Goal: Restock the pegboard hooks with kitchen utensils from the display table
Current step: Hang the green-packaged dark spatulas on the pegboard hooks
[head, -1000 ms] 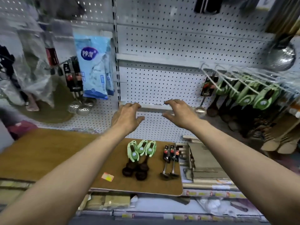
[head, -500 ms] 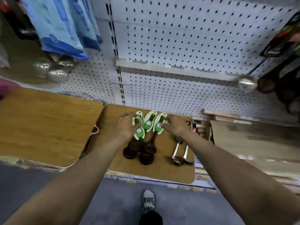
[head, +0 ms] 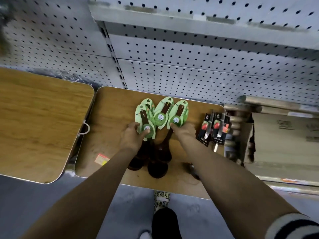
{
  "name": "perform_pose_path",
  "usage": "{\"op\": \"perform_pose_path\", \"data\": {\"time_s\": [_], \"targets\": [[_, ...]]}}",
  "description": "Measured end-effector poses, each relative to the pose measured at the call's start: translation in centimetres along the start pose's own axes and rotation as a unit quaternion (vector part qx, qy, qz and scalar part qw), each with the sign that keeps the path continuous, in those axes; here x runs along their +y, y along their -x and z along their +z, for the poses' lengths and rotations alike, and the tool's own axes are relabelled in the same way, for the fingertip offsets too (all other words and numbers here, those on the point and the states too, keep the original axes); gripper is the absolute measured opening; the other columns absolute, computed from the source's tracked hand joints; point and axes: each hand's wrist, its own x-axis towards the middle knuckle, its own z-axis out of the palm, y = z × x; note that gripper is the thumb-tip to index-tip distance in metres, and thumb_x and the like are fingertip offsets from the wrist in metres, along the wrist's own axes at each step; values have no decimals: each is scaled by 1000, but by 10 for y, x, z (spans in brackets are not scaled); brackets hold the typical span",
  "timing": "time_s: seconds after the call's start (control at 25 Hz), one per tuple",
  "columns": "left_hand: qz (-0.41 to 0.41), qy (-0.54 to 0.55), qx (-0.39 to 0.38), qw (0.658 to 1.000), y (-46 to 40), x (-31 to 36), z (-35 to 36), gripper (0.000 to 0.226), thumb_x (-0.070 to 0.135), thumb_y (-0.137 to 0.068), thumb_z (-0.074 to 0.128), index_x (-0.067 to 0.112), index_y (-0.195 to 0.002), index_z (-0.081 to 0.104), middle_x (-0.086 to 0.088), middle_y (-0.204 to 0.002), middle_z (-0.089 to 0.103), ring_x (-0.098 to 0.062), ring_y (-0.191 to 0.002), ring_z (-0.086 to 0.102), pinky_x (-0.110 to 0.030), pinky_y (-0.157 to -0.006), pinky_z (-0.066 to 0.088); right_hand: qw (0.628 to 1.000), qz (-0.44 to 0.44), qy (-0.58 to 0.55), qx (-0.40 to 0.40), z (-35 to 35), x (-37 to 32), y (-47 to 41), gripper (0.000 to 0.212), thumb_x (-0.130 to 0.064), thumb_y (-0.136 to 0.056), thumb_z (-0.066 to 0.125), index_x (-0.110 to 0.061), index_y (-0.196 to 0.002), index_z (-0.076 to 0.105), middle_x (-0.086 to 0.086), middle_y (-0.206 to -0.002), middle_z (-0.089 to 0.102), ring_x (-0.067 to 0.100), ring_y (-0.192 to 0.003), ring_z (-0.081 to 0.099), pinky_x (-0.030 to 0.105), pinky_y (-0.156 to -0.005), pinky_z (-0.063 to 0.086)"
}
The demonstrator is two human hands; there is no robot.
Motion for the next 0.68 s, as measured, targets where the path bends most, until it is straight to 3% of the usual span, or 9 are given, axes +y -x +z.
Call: {"op": "perform_pose_path", "data": {"time_s": [0.12, 0.28, 0.44, 0.68], "targets": [[-25, 17, 36, 999, -1, -6, 6, 59, 43, -73, 80, 15, -120, 56, -10, -120, 54, -30, -112, 55, -42, -98, 47, 998, 46, -30, 20, 6, -3, -9, 92, -46, -77, 81, 0, -139, 31, 17, -135, 57, 34, -120, 60, 39, -98, 51], [-53, 9, 45, 998, -6, -9, 12, 68, 43, -75, 78, 14, -129, 50, -11, -129, 48, -30, -120, 49, -38, -97, 41, 999, 40, -32, 10, 8, -3, -21, 71, -40, -77, 83, -3, -129, 52, 16, -131, 60, 32, -115, 63, 39, -97, 53], [-61, 12, 49, 997, -14, -8, 17, 70, 46, -73, 79, 14, -129, 50, -11, -129, 49, -31, -120, 50, -39, -98, 42, 998, 18, 20, 52, 14, -8, -23, 73, -45, -74, 83, -8, -131, 54, 14, -136, 40, 34, -117, 54, 38, -97, 53], [-73, 12, 53, 996, -25, -8, 21, 70, 47, -72, 80, 14, -127, 51, -11, -125, 52, -31, -117, 51, -40, -96, 43, 988, -39, -122, 88, 15, -5, -23, 53, -23, -79, 83, -12, -116, 47, 8, -112, 65, 30, -107, 65, 37, -91, 53]]}}
